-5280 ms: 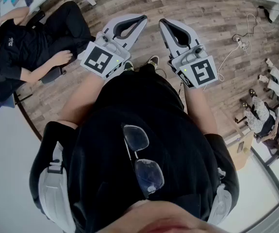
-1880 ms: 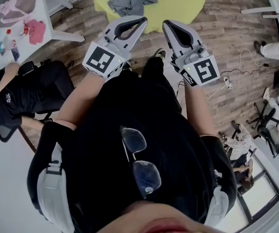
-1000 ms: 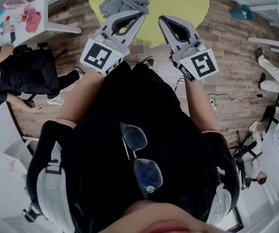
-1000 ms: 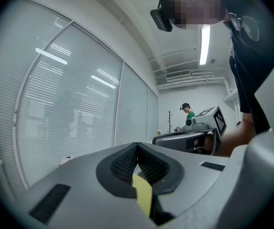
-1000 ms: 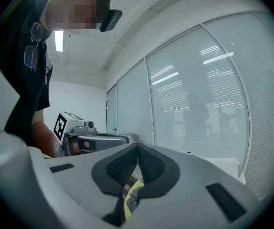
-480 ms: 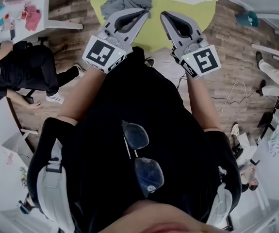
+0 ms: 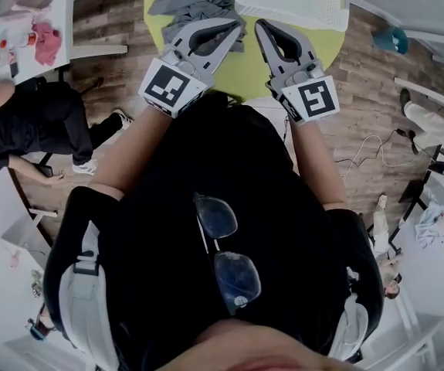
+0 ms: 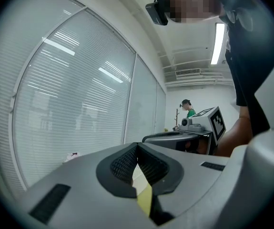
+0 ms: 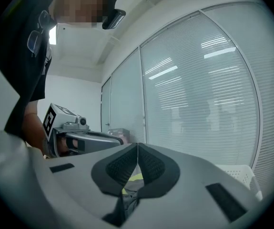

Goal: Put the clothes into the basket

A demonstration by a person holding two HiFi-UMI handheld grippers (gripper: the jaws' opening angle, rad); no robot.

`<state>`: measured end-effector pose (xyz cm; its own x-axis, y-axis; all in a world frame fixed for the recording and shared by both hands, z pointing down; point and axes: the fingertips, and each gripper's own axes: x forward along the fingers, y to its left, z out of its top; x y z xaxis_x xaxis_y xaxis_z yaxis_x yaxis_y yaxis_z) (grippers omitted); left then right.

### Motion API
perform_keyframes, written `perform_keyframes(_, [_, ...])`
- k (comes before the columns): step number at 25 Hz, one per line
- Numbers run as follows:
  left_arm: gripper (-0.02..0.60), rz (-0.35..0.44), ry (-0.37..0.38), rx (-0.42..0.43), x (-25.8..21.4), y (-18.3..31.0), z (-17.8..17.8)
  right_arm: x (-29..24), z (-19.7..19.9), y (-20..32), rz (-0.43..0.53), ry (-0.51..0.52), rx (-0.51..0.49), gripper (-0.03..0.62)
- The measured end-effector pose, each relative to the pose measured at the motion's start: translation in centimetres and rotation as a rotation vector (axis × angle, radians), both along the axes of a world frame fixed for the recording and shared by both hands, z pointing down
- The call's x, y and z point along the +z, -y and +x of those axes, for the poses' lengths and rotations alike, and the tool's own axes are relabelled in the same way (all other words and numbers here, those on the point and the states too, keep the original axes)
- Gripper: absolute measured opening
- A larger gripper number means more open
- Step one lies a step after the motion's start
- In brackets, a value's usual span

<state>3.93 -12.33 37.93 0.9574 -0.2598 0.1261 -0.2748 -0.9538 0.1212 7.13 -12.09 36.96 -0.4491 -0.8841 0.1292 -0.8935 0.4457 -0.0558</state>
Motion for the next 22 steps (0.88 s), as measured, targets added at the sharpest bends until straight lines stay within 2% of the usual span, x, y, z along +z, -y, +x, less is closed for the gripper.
perform_keyframes(4, [0.009,-0.021,0.015,-0.017,1.1,2.4,0.1,1.2,0.1,2.4,-0.015,0.007,0.0,0.026])
perform_keyframes(8, [0.009,-0.102,0.033,-0.063,3.2,4.6,-0.2,2.3,0.1,4.5,-0.03,0.018,-0.017,0.026])
perform_keyframes(15, [0.011,-0.116,0.128,-0.213,6.2,7.3,-0.6,5.5,0.1,7.1,-0.074,0.023,-0.057,0.026])
perform_keyframes(22, [0.011,-0.201,0.219,-0.331,10.5,9.0,-0.5,8.3,-1.2,9.2,-0.078,0.036,-0.147,0.026])
